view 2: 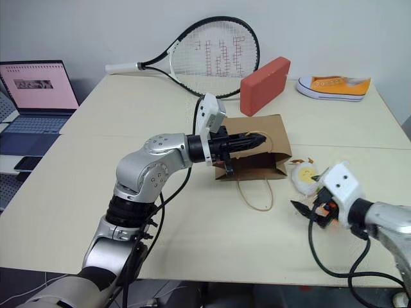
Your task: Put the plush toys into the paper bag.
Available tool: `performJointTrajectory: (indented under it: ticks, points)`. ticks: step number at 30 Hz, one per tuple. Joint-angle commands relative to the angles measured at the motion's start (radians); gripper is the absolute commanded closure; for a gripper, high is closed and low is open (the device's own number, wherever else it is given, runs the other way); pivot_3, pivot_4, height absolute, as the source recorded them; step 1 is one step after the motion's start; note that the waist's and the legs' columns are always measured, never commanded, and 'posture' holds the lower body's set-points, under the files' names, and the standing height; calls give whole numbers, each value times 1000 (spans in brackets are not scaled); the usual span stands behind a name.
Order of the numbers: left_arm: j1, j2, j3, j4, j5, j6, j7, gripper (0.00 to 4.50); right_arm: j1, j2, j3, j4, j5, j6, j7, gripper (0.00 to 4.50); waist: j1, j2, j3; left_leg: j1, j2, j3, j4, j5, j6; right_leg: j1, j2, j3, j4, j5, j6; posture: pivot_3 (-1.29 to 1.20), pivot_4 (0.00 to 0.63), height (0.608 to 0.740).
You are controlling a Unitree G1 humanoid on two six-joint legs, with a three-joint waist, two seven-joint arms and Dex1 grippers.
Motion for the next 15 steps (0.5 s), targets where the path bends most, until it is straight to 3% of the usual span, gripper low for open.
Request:
performJointTrajectory:
  ticks: [1, 3, 6, 15]
  points:
    - [-15, -10, 16, -19, -14, -14, 11, 4500, -39, 14, 90, 55, -127, -102, -59, 48, 0, 0, 0, 0, 0, 0, 0, 0, 0, 0, 0, 0, 0, 0, 0, 0, 150, 740]
    - [-14, -10, 17, -22, -14, -13, 12, 4500, -58, 31, 127, 101, -175, -126, -86, 48, 1, 0, 0, 0, 0, 0, 0, 0, 0, 0, 0, 0, 0, 0, 0, 0, 150, 740]
    - [-11, -5, 18, -26, -16, -13, 13, 4500, -82, 35, 180, 172, -258, -179, -110, 645, 0, 0, 0, 0, 0, 0, 0, 0, 0, 0, 0, 0, 0, 0, 0, 0, 150, 740]
    - [-6, 5, 17, -37, -22, -10, 15, 4500, -122, 32, 240, 289, -432, -302, -133, 3928, 0, 0, 0, 0, 0, 0, 0, 0, 0, 0, 0, 0, 0, 0, 0, 0, 150, 740]
